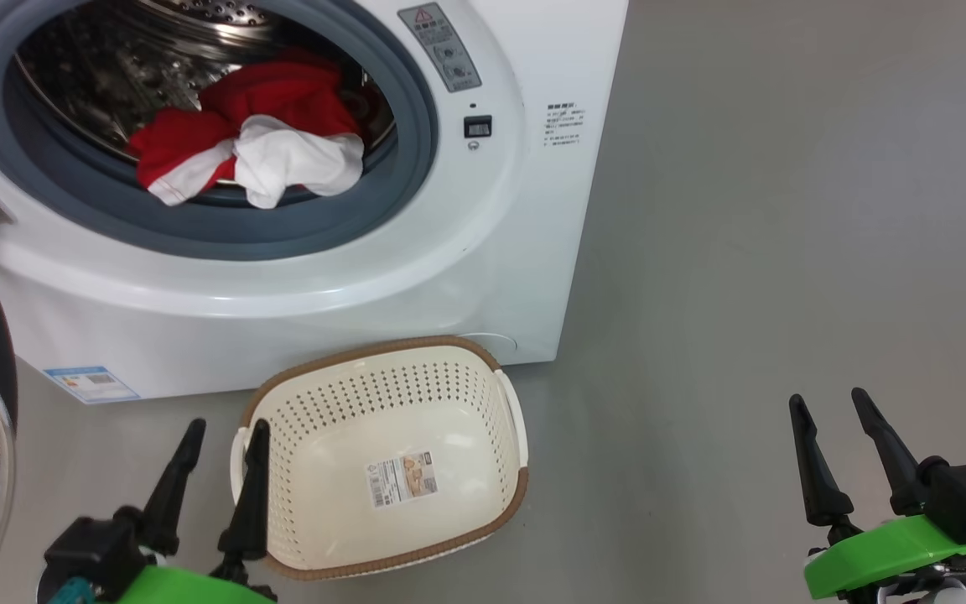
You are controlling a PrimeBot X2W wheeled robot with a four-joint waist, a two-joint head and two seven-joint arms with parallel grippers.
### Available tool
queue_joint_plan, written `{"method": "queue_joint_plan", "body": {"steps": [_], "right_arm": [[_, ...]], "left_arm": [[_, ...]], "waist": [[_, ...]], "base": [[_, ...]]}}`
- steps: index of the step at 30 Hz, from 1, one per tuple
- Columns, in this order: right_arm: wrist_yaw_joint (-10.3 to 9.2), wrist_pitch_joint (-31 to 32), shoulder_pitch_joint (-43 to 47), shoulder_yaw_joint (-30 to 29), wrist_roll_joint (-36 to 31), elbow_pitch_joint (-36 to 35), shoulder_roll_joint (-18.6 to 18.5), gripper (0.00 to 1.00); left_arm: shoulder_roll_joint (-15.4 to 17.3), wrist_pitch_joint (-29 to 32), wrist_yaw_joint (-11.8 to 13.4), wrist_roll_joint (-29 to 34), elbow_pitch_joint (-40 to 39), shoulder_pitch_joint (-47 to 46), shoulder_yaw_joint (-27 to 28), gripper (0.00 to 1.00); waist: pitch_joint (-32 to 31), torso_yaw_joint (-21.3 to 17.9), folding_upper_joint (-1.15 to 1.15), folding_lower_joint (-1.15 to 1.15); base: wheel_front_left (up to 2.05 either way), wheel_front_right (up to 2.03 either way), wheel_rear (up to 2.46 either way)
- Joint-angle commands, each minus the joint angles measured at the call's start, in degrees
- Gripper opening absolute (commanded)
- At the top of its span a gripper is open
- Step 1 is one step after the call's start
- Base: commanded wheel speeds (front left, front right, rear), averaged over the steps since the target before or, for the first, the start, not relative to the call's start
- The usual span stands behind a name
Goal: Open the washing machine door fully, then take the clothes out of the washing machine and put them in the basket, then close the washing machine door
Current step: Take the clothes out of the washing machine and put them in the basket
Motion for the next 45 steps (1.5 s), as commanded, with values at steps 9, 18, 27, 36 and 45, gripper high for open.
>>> {"method": "queue_joint_plan", "body": {"steps": [9, 18, 27, 36, 45], "right_arm": [[0.42, -0.5, -4.1, 1.7, -0.1, -2.0, 0.3, 1.00], [0.42, -0.5, -8.3, 3.3, 0.6, -2.2, 1.4, 1.00], [0.42, -0.5, -11.0, 4.9, 1.2, -2.3, 1.9, 1.00], [0.42, -0.5, -12.8, 6.4, 3.0, -2.7, 2.0, 1.00], [0.42, -0.5, -14.0, 8.3, 4.9, -3.2, 2.0, 1.00]], "left_arm": [[1.7, -0.3, -0.3, 2.0, 5.5, -12.9, 1.6, 1.00], [1.7, -0.3, -0.3, 5.6, 15.7, -28.1, 4.4, 1.00], [2.6, -0.3, 1.6, 10.0, 28.7, -41.8, 6.9, 1.00], [4.2, -0.3, 4.0, 12.6, 37.7, -52.6, 7.0, 1.00], [7.3, -0.3, 7.6, 14.3, 46.8, -61.7, 7.1, 1.00]], "waist": [[7.0, -2.1, 0.00, 0.00], [13.7, -4.5, 0.00, 0.00], [18.2, -7.6, 0.00, 0.00], [21.9, -9.5, 0.00, 0.00], [24.7, -11.9, 0.00, 0.00]], "base": [[0.00, 0.00, 0.00], [0.00, 0.00, 0.00], [0.00, 0.00, 0.00], [0.00, 0.00, 0.00], [0.00, 0.00, 0.00]]}}
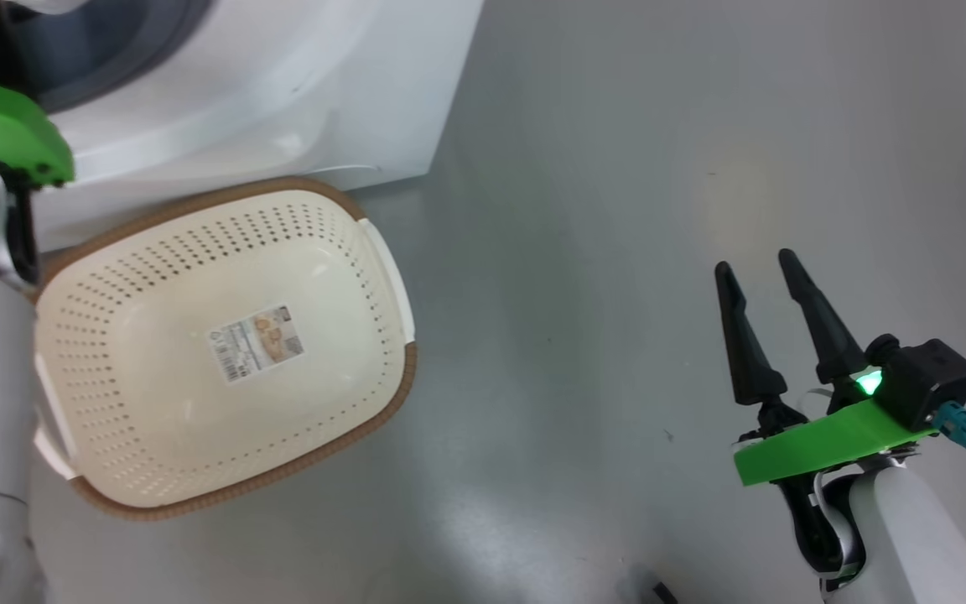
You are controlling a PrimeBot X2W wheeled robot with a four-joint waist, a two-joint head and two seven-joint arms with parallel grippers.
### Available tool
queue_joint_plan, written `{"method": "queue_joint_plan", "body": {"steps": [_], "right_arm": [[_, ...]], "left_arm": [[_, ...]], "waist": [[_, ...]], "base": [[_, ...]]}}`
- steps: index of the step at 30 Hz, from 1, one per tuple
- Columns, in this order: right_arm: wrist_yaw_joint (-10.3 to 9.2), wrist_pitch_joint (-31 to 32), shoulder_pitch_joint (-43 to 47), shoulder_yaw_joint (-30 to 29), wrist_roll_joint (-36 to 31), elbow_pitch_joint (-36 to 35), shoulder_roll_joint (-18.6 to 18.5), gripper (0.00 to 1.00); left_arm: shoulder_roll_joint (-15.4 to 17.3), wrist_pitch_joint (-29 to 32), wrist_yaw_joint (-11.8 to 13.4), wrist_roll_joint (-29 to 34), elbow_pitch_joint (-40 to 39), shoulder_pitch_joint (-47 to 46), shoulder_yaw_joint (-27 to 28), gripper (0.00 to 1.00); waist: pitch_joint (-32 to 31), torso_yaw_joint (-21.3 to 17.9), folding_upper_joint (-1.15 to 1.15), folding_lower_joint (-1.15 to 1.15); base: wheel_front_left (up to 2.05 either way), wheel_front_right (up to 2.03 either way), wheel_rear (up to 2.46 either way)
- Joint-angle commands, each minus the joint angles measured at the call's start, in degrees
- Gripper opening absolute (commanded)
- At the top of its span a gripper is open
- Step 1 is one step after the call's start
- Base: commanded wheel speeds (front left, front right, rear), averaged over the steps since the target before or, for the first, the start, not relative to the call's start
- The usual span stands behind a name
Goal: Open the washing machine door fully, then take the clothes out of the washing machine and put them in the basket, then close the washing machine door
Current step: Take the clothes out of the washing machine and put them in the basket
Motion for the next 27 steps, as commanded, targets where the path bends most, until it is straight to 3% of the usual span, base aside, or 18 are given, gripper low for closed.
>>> {"method": "queue_joint_plan", "body": {"steps": [1, 15, 27], "right_arm": [[0.42, -0.4, -0.3, 1.5, 0.8, -1.4, 0.0, 1.00], [0.42, -0.4, -1.1, 4.2, 3.0, -2.8, 0.0, 1.00], [0.42, -0.4, -0.9, 4.9, 3.8, -3.3, 0.0, 1.00]], "left_arm": [[3.0, -0.3, 0.5, 0.6, -0.5, -1.1, 0.9, 1.00], [8.7, -0.3, 4.3, 2.5, 9.2, -9.3, -0.8, 1.00], [10.3, 0.2, 2.8, 3.0, 12.7, -11.1, -3.1, 1.00]], "waist": [[1.0, -1.2, 0.00, 0.00], [3.4, -4.8, 0.00, 0.00], [4.5, -6.0, 0.00, 0.00]], "base": [[0.00, 0.00, 0.00], [0.00, 0.00, 0.00], [0.00, 0.00, 0.00]]}}
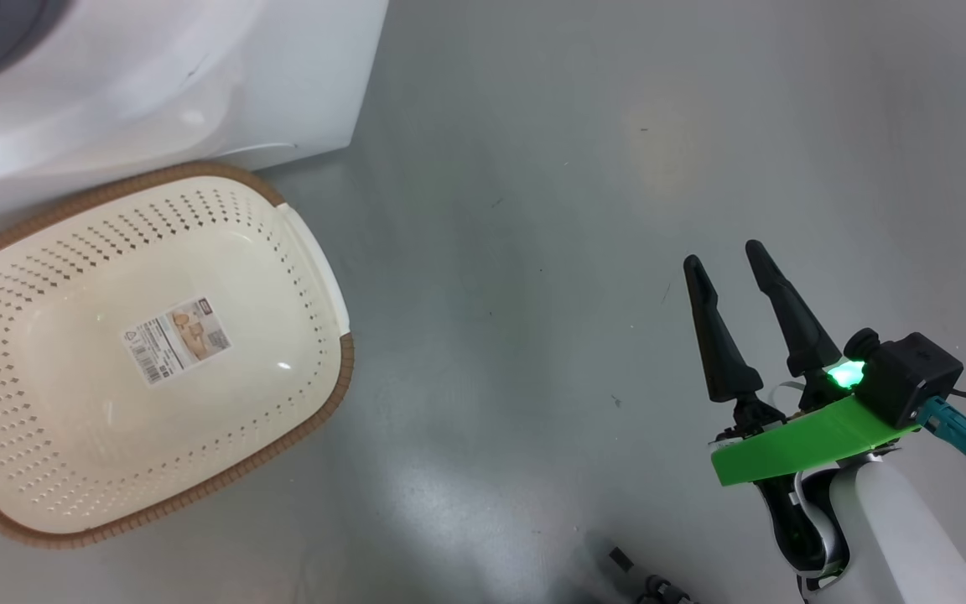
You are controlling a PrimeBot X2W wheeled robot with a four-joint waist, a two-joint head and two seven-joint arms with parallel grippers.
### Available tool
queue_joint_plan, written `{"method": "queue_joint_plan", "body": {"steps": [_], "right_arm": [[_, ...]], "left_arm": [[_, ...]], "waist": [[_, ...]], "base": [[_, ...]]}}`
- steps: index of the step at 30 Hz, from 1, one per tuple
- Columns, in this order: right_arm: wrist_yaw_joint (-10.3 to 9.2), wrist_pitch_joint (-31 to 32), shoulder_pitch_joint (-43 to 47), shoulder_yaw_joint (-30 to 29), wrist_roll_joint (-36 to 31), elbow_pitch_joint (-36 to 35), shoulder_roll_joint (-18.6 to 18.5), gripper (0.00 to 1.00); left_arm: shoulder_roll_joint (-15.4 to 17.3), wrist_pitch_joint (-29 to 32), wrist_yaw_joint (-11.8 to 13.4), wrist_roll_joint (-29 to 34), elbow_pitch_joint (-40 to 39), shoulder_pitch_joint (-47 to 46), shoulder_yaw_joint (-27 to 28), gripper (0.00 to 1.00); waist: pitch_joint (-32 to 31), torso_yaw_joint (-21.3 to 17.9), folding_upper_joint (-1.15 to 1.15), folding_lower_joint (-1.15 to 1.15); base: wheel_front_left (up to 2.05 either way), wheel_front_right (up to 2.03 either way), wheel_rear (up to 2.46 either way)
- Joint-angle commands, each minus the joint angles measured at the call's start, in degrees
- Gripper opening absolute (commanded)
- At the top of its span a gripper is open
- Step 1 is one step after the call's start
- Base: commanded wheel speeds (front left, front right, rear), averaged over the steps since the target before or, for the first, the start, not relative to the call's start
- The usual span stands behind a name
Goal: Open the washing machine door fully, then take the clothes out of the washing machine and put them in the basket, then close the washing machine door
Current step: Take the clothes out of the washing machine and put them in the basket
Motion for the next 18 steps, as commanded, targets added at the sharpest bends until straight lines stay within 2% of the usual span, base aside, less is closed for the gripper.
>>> {"method": "queue_joint_plan", "body": {"steps": [1, 2, 3, 4, 5, 6, 7, 18], "right_arm": [[0.42, -0.4, -0.1, 1.0, 0.4, -1.4, -0.2, 1.00], [0.42, -0.4, -0.2, 1.1, 0.5, -1.4, -0.2, 1.00], [0.42, -0.4, -0.3, 1.1, 0.5, -1.4, -0.2, 1.00], [0.42, -0.4, -0.3, 1.1, 0.5, -1.5, -0.2, 1.00], [0.42, -0.4, -0.4, 1.1, 0.6, -1.5, -0.2, 1.00], [0.42, -0.4, -0.5, 1.1, 0.6, -1.5, -0.2, 1.00], [0.42, -0.4, -0.5, 1.1, 0.6, -1.5, -0.2, 1.00], [0.42, -0.4, -0.6, 0.4, 0.3, -1.2, -0.2, 1.00]], "left_arm": [[2.7, 0.1, -0.5, 0.5, -0.5, -0.5, -0.1, 1.00], [2.7, 0.0, -0.7, 0.4, -0.4, -0.6, -0.1, 1.00], [2.7, 0.0, -0.9, 0.3, -0.4, -0.7, -0.2, 0.90], [2.7, 0.0, -1.1, 0.2, -0.3, -0.8, -0.4, 0.58], [2.7, 0.0, -1.1, 0.2, -0.2, -1.0, -0.5, 0.40], [2.6, 0.0, -1.2, 0.1, -0.1, -1.1, -0.5, 0.17], [2.5, 0.0, -1.2, 0.0, 0.0, -1.1, -0.6, 0.00], [1.4, -0.3, -1.7, -1.5, -0.6, 0.2, -0.8, 0.00]], "waist": [[0.2, -0.1, 0.00, 0.00], [0.2, -0.1, 0.00, 0.00], [0.3, -0.1, 0.00, 0.00], [0.3, -0.1, 0.00, 0.00], [0.3, -0.1, 0.00, 0.00], [0.3, -0.1, 0.00, 0.00], [0.3, -0.1, 0.00, 0.00], [-1.2, 0.9, 0.00, 0.00]], "base": [[0.00, 0.00, 0.00], [0.00, 0.00, 0.00], [0.00, 0.00, 0.00], [0.00, 0.00, 0.00], [0.00, 0.00, 0.00], [0.00, 0.00, 0.00], [0.00, 0.00, 0.00], [0.00, 0.00, 0.00]]}}
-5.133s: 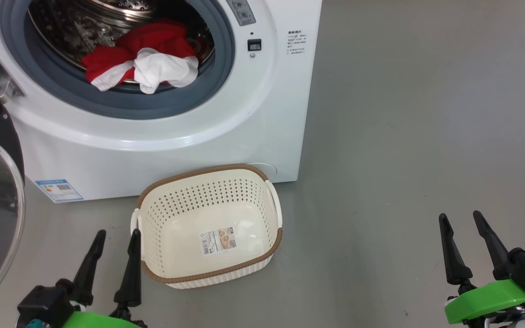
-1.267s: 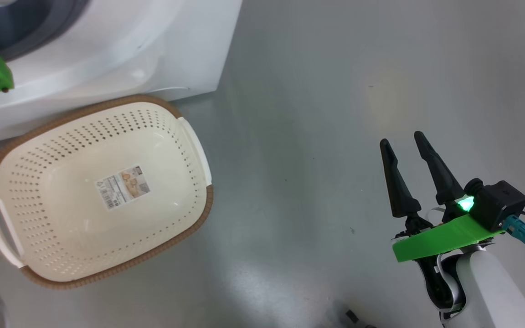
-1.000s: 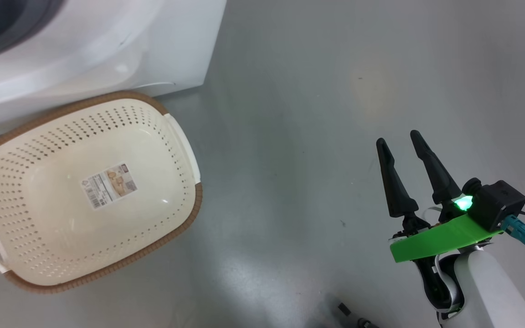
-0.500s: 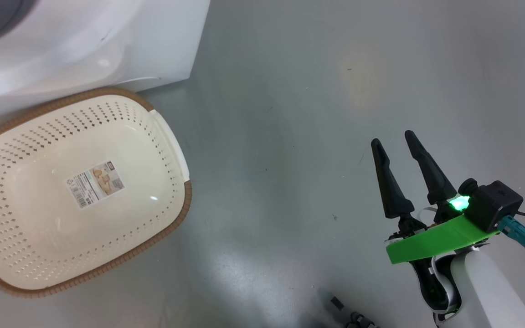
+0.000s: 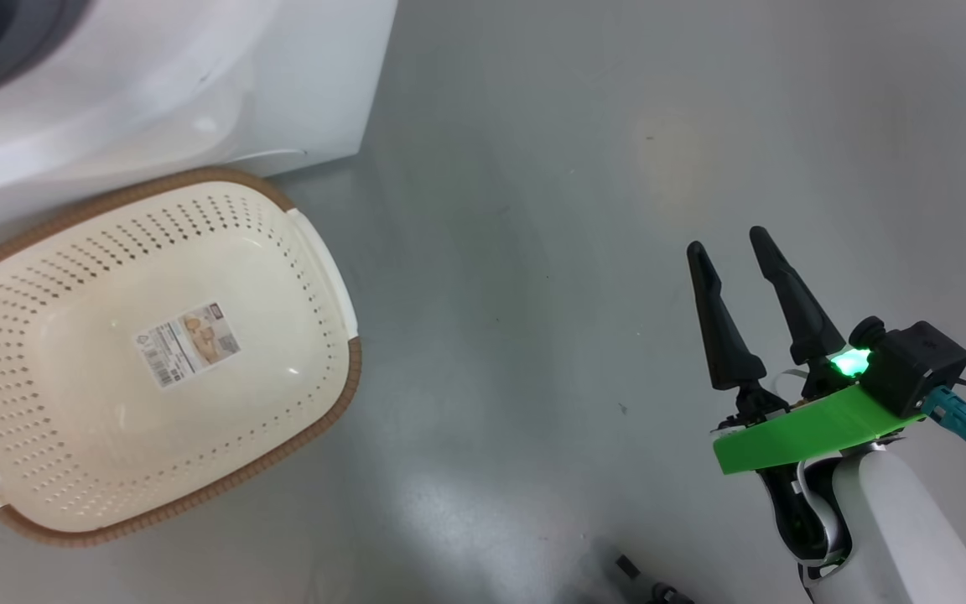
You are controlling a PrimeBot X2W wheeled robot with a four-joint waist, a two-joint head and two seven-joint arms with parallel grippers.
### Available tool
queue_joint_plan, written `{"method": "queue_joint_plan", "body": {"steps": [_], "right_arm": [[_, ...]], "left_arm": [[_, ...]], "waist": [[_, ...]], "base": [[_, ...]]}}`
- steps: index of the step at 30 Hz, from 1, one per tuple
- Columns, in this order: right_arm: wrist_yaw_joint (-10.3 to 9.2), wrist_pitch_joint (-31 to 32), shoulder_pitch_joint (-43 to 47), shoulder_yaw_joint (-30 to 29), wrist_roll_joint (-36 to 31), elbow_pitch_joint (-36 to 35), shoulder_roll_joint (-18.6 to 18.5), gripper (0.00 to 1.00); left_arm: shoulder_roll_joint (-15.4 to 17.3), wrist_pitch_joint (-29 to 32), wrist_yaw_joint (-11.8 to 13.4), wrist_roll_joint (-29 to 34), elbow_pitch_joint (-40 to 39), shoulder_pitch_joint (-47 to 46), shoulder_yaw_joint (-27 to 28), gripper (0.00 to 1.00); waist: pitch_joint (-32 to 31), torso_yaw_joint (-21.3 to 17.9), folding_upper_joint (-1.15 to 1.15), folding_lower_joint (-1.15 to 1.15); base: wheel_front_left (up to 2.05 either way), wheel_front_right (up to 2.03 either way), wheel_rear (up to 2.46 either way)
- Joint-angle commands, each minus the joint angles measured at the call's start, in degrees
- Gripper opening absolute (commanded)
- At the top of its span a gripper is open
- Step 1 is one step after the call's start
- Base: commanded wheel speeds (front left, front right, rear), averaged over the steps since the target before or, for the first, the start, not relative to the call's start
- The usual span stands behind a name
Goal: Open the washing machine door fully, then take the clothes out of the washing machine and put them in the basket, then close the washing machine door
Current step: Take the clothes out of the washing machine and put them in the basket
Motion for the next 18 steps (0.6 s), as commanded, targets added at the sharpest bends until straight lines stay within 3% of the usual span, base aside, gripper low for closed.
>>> {"method": "queue_joint_plan", "body": {"steps": [1, 18], "right_arm": [[0.42, -0.4, 0.7, 0.5, 0.1, -1.1, -0.2, 1.00], [0.42, -0.4, 3.3, -2.5, -2.8, -0.3, -0.2, 1.00]], "left_arm": [[1.8, -0.3, -0.4, -0.7, -2.5, 1.5, 0.5, 0.00], [-3.2, -0.3, -2.5, -4.0, -27.3, 20.6, 6.6, 0.00]], "waist": [[-0.7, 0.6, 0.00, 0.00], [-8.1, 5.5, 0.00, 0.00]], "base": [[0.00, 0.00, 0.00], [0.00, 0.00, 0.00]]}}
